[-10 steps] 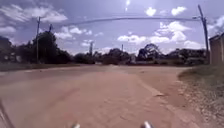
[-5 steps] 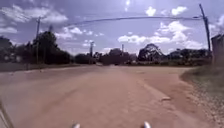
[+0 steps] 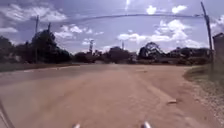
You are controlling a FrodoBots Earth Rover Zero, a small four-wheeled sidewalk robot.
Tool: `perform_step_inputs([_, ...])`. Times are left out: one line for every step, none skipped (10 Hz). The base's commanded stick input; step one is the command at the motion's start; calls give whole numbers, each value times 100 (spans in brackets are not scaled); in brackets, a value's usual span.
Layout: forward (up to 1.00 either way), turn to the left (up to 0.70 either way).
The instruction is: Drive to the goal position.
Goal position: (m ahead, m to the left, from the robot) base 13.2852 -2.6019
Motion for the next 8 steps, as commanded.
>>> perform_step_inputs([50, 0])
perform_step_inputs([50, 0])
perform_step_inputs([50, 0])
perform_step_inputs([50, 0])
perform_step_inputs([50, 0])
perform_step_inputs([50, 0])
perform_step_inputs([50, 0])
perform_step_inputs([50, 0])
